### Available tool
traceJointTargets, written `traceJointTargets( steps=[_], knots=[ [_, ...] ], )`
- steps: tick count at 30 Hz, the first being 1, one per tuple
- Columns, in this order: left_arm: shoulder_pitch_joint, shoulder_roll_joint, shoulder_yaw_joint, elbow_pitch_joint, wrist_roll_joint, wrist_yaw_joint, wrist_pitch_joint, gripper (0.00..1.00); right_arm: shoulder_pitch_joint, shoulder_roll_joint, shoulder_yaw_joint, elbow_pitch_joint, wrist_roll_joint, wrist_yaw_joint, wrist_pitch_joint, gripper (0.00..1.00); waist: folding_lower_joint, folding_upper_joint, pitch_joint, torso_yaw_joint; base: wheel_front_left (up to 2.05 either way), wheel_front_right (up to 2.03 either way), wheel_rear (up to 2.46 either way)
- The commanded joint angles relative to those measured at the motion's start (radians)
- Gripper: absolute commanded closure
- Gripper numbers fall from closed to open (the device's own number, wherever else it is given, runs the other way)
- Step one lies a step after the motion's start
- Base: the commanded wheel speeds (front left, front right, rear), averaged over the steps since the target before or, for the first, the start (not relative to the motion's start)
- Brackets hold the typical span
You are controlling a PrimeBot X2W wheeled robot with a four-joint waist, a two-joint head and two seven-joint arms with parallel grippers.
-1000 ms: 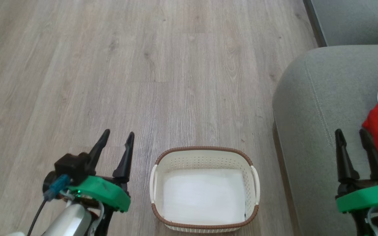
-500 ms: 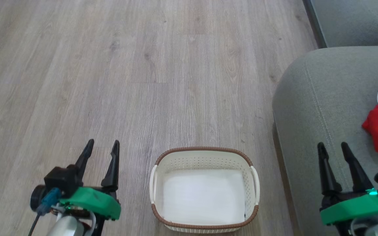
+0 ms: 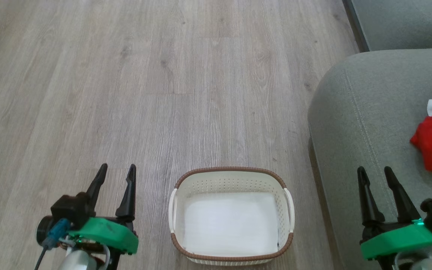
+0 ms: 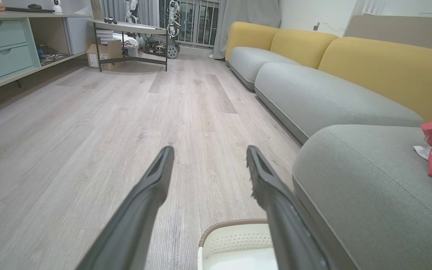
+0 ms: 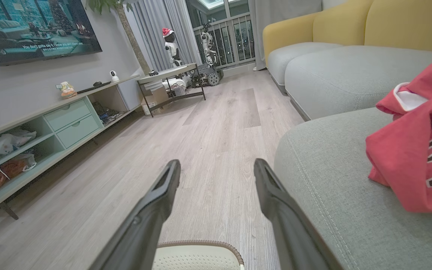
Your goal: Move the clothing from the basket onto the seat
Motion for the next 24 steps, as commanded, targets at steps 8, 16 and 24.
traceJointTargets(
  steps=[8,16,24],
  knots=[
    [-0.021,-0.029,0.087,-0.016,0.044,-0.041,-0.010,0.00,-0.039,-0.018,0.023,-0.005,-0.007,0.000,-0.010,0.00,0.0000,-0.0001,0.003,-0.002,0.00,0.00,0.00],
    [-0.018,-0.056,0.120,-0.005,0.075,-0.066,-0.010,0.00,-0.045,-0.015,0.030,0.007,-0.006,0.000,-0.010,0.00,0.0000,-0.0001,0.004,-0.001,0.00,0.00,0.00],
    [-0.019,-0.073,0.143,0.004,0.089,-0.088,-0.010,0.00,-0.050,-0.014,0.032,0.013,-0.005,0.000,-0.010,0.00,0.0000,-0.0001,0.004,0.001,0.00,0.00,0.00]
  ],
)
